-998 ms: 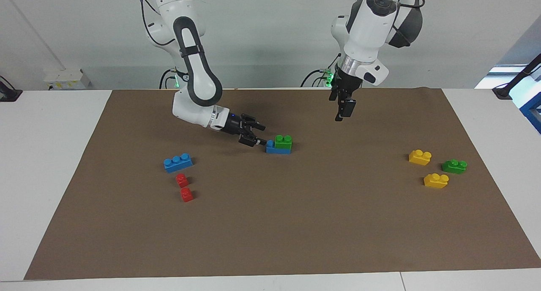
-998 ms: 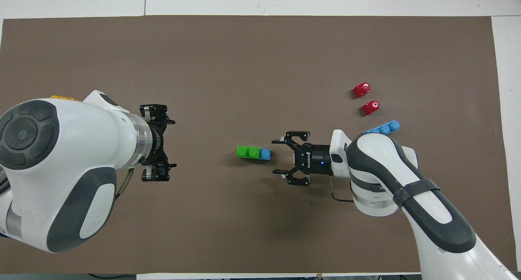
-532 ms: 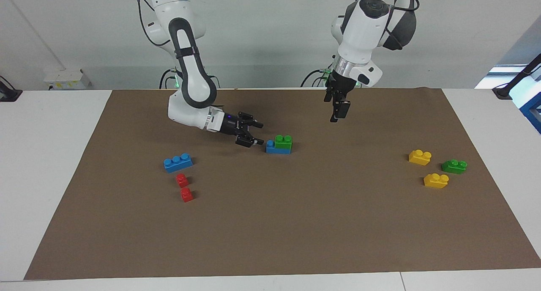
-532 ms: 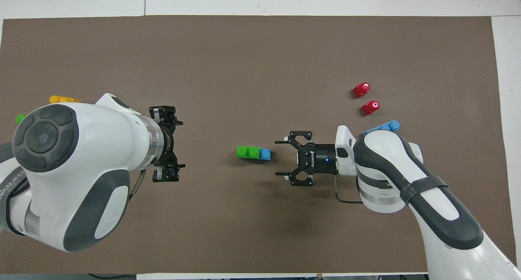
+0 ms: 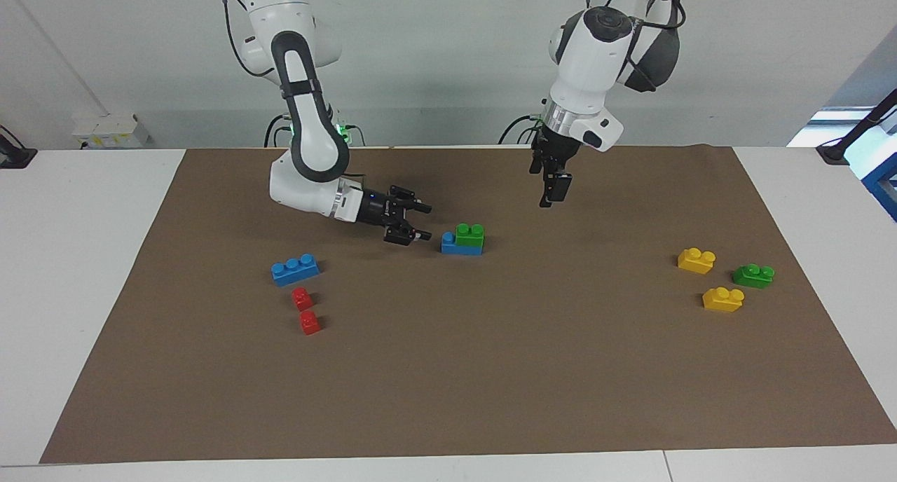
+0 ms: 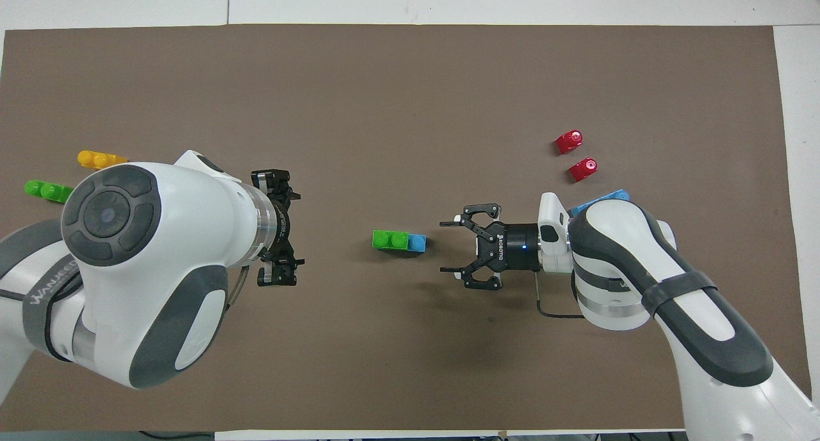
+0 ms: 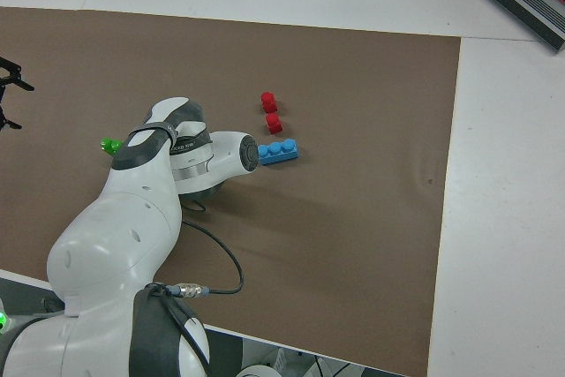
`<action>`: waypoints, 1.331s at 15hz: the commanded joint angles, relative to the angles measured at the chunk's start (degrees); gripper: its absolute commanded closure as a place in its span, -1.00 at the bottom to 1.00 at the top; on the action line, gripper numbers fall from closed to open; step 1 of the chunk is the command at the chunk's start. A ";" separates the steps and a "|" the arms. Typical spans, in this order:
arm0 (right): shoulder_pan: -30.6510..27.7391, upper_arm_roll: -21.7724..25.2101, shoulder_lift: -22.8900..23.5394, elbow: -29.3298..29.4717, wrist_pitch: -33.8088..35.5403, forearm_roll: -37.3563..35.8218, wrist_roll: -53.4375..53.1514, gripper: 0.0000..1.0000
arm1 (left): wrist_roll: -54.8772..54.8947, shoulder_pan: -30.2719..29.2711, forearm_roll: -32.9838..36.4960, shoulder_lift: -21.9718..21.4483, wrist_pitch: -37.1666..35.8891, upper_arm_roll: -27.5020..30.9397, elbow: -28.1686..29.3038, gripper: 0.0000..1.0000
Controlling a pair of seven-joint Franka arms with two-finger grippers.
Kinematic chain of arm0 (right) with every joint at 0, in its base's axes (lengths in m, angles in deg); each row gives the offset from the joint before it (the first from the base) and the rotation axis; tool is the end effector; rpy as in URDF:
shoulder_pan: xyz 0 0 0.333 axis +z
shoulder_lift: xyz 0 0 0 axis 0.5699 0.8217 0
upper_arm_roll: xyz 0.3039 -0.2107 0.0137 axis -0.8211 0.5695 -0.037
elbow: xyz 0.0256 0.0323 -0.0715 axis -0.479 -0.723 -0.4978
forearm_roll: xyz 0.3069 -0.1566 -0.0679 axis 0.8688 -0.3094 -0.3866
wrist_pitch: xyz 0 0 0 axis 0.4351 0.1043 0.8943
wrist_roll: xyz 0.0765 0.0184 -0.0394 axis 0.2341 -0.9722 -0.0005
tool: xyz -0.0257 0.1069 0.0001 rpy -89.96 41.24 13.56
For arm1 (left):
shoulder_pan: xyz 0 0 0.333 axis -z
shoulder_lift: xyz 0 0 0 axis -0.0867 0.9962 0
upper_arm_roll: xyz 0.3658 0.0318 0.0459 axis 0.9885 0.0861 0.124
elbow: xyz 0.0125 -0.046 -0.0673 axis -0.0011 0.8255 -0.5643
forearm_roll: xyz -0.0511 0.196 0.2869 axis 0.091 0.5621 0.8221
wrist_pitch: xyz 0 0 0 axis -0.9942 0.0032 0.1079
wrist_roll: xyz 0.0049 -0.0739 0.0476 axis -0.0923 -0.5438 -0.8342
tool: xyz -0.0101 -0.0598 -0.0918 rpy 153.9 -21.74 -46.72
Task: Remove green block with left arm and hold with right
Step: 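Move the open left gripper over the green end of the block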
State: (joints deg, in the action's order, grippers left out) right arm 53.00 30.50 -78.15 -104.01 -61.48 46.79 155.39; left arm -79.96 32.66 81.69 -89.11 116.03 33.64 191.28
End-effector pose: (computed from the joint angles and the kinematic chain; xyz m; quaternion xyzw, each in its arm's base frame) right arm 0.4585 0.1968 0.3572 -0.5945 -0.5943 -0.3994 0.3658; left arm 0.4270 -0.2408 0.5767 0.7077 0.7036 -0.0228 0.0603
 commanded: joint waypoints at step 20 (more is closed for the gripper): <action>1.52 -0.45 8.72 9.88 -3.08 -1.83 -1.24 -0.67 | -7.96 5.62 2.49 3.69 5.12 0.67 1.53 -1.00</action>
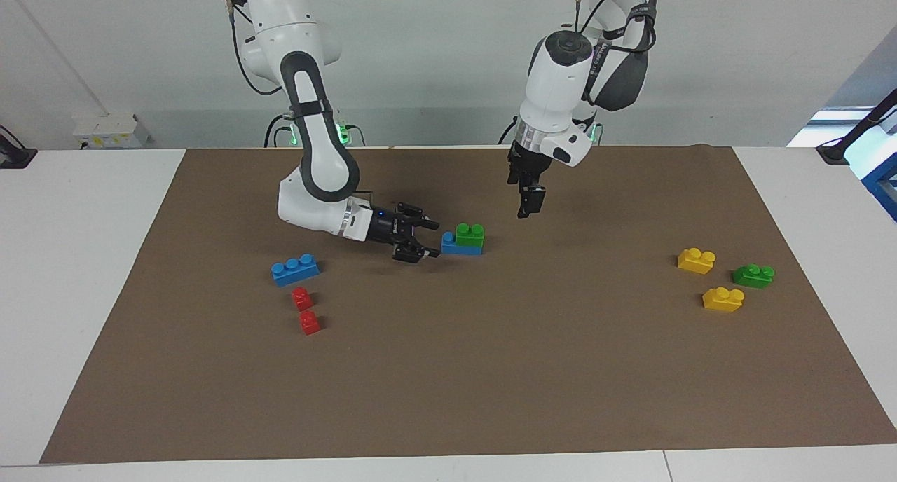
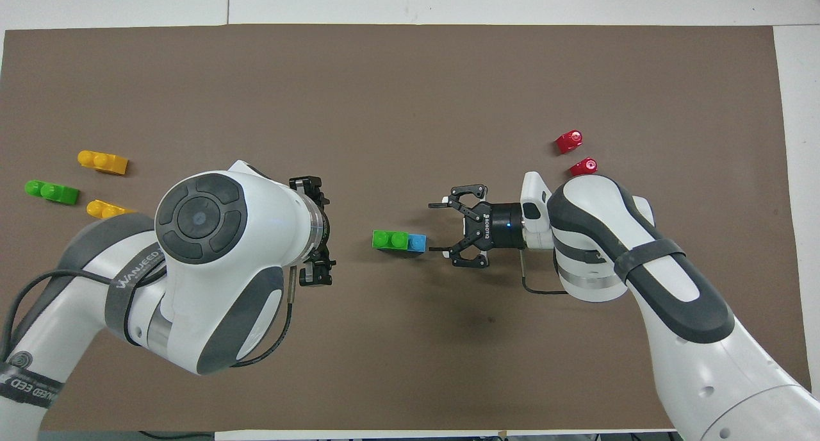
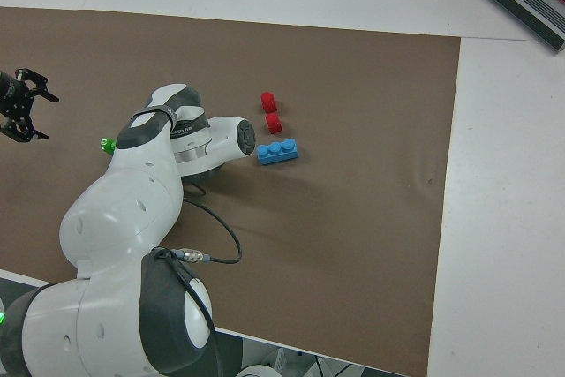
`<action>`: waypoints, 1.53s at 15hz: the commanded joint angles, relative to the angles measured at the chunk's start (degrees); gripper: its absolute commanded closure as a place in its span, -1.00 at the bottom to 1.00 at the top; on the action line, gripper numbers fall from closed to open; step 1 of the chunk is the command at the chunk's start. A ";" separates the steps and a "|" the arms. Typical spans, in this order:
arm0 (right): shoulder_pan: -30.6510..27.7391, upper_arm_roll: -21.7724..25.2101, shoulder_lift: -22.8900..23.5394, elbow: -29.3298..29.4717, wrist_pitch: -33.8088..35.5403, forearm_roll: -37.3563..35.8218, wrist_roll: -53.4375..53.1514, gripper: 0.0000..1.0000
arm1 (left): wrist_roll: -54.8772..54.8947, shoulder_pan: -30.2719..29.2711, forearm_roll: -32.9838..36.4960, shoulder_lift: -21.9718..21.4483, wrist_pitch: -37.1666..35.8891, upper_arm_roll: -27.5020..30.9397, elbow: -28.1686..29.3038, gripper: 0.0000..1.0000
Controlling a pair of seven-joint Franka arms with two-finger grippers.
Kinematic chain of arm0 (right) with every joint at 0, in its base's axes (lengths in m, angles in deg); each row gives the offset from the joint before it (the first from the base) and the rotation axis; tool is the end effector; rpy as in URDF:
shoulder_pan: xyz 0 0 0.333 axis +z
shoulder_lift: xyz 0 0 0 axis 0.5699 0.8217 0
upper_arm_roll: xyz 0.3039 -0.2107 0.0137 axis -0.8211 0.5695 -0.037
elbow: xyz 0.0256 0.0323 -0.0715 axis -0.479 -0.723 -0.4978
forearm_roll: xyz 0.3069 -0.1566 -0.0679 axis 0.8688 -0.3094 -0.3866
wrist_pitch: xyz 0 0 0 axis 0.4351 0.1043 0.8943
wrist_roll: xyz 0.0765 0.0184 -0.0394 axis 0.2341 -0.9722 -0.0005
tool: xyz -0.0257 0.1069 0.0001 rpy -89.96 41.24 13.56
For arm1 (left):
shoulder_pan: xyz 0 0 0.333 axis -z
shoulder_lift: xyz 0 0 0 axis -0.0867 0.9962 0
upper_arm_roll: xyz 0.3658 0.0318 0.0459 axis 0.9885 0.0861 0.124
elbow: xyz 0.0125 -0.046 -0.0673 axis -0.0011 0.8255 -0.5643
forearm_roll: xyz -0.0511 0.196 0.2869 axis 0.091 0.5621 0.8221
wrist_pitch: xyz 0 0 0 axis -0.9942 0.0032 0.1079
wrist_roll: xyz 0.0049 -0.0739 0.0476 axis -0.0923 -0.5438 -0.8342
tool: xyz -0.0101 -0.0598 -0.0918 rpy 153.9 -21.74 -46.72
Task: Remove green block with left arm and hold with right
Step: 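Move the open left gripper over the green end of the block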
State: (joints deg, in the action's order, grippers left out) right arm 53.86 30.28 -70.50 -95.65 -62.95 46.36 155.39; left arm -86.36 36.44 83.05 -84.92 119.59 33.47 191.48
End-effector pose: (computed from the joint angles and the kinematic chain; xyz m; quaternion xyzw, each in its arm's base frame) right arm 0.5031 0.2183 0.3382 -0.5914 -0.6046 -0.3975 0.3558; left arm 0.4295 -0.2798 0.5444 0.6947 0.7174 -0.0187 0.0485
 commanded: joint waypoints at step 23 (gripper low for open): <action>5.85 -0.93 3.71 2.40 -8.11 5.09 2.89 -0.66 | -5.95 5.71 1.13 0.81 6.73 0.84 5.55 -1.00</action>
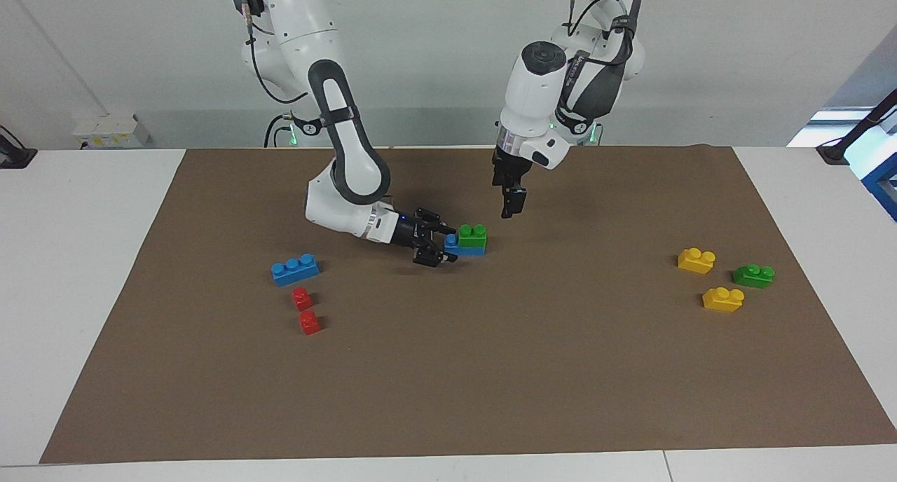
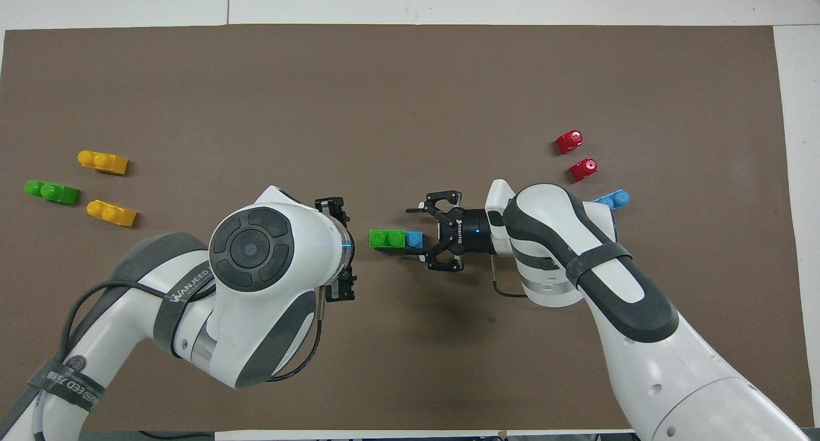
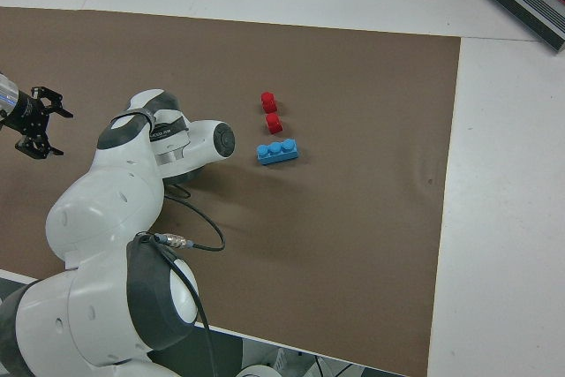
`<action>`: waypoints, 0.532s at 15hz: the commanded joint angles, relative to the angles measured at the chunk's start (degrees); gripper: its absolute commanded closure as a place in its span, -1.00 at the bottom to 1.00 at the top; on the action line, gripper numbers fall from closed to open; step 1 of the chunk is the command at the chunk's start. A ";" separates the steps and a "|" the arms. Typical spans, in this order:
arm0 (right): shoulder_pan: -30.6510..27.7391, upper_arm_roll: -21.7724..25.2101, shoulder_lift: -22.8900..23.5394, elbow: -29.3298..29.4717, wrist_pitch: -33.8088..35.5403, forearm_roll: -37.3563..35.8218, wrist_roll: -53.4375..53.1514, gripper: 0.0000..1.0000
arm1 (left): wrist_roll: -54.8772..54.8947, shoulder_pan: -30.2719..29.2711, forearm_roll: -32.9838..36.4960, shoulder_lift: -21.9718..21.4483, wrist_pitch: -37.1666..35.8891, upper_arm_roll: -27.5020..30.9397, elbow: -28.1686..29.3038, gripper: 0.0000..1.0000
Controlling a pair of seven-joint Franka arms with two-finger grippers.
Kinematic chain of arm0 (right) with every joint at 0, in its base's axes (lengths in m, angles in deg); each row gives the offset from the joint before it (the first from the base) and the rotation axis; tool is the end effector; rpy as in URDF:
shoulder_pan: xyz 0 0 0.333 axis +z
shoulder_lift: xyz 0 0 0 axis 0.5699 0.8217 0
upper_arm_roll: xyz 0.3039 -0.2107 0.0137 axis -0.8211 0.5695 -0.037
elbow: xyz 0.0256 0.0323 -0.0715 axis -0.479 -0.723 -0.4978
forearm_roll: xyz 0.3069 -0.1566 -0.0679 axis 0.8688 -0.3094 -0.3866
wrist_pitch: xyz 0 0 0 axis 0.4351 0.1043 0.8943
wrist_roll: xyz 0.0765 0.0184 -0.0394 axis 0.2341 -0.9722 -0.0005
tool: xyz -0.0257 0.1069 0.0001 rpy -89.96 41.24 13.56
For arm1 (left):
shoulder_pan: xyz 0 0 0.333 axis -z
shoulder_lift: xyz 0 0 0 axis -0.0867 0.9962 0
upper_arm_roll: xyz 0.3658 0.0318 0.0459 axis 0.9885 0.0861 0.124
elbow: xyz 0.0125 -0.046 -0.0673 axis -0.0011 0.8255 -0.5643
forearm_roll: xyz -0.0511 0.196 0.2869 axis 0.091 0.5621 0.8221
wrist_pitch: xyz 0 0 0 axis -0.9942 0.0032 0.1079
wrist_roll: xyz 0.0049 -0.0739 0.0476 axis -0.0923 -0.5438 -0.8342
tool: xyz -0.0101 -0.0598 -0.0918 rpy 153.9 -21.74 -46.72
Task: Remove green block with left arm and hold with right
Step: 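Move the open left gripper over the green end of the block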
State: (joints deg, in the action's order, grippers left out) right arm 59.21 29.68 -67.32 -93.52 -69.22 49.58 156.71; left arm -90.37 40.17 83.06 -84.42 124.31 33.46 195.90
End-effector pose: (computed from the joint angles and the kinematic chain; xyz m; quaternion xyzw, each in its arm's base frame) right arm 0.4985 0.2621 0.3186 -0.5962 -0.6194 -0.3863 0.3342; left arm 0.4080 -0.3046 0.5140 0.6914 0.7207 -0.0209 0.0453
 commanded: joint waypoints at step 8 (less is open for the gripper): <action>1.11 -0.33 0.71 0.27 -2.56 2.15 1.48 -0.44 | -3.43 2.33 1.11 0.67 3.86 0.85 1.39 -1.00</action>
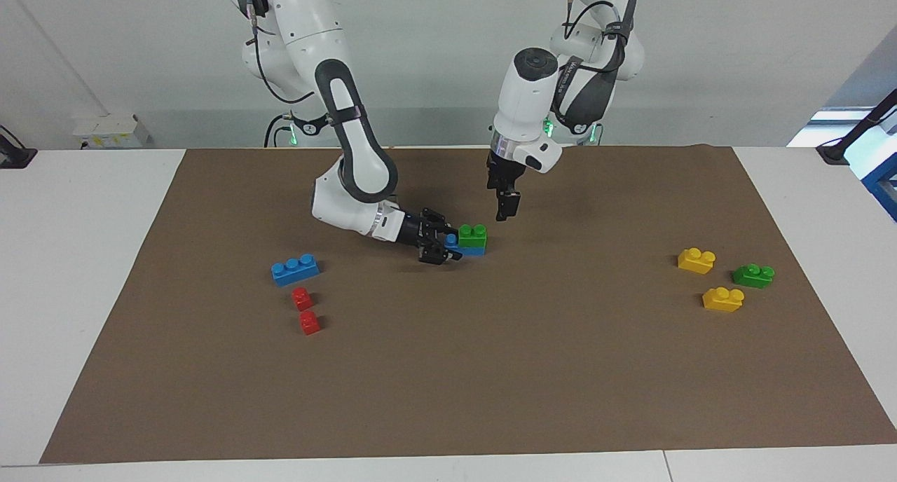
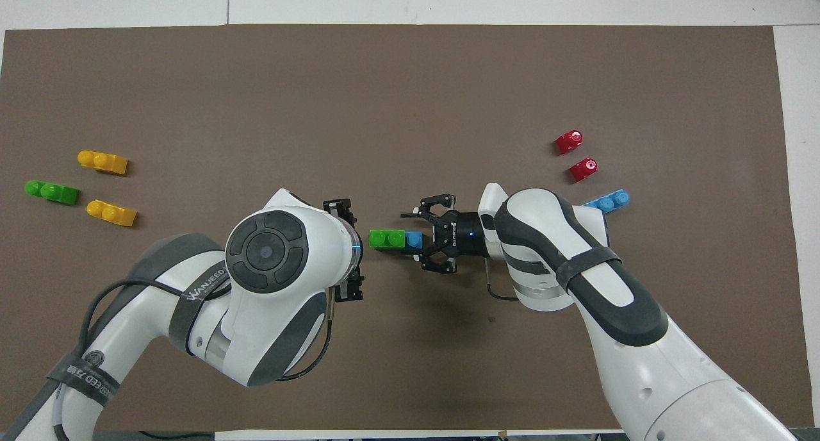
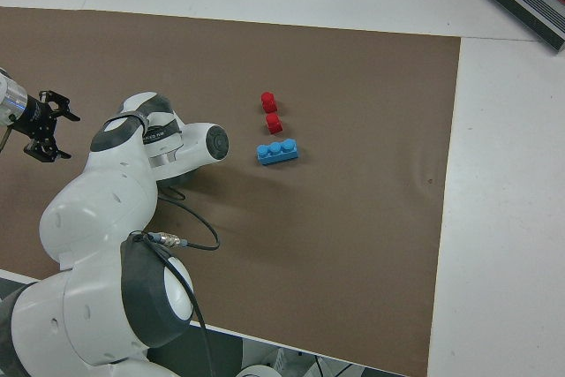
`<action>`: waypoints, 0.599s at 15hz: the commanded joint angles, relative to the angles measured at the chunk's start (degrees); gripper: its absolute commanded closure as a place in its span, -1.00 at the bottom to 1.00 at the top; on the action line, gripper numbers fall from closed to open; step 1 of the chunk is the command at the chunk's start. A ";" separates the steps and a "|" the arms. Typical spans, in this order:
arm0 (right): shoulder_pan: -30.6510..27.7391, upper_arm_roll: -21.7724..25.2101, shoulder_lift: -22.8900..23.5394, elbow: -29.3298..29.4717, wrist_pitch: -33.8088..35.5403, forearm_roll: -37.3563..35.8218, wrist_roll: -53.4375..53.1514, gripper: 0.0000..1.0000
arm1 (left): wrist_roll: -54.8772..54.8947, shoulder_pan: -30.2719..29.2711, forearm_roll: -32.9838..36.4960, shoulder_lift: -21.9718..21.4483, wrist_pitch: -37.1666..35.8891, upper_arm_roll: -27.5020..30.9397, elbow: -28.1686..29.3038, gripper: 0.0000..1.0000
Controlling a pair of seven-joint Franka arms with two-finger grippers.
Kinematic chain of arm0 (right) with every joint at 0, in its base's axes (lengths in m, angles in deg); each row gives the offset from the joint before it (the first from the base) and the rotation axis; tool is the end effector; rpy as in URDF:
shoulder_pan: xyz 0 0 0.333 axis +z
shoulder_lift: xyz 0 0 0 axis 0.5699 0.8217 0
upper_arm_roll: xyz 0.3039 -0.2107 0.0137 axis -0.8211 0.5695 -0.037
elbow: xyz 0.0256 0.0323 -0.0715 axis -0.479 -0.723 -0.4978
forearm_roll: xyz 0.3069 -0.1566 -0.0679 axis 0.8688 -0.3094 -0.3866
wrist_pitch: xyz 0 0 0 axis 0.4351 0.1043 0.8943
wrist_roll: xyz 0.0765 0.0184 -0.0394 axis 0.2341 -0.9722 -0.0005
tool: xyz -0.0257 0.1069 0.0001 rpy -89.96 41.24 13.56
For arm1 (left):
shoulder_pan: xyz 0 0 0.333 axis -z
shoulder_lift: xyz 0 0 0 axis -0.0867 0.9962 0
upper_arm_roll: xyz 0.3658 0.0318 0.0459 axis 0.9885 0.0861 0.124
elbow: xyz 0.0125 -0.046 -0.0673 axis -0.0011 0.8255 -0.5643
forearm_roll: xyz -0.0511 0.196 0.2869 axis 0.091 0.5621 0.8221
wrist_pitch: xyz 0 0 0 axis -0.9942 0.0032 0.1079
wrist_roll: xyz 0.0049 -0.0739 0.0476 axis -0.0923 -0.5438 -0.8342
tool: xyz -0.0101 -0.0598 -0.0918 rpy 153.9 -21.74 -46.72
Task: Remove green block with left arm and hold with right
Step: 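Move the open left gripper over the green end of the block, then lower the left gripper onto the green brick and close it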
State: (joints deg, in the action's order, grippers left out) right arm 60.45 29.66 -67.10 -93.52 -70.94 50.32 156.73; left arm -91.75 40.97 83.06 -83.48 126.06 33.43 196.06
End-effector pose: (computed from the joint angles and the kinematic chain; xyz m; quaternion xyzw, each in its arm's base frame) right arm 0.4950 0.2695 0.3159 -0.6005 -0.6212 -0.3827 0.3272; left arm 0.4081 -0.3135 0.5073 0.6873 0.7243 -0.0208 0.0504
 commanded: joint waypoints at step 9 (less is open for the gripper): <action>-0.22 -0.31 0.49 0.27 -0.84 1.50 1.46 -0.37 | -4.52 2.76 1.99 2.71 4.84 0.88 0.89 -1.00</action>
State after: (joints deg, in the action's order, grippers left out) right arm 60.45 29.67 -67.10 -93.52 -70.97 50.36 156.73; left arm -94.14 42.40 83.26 -81.56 128.42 33.43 196.37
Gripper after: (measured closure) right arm 0.313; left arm 0.000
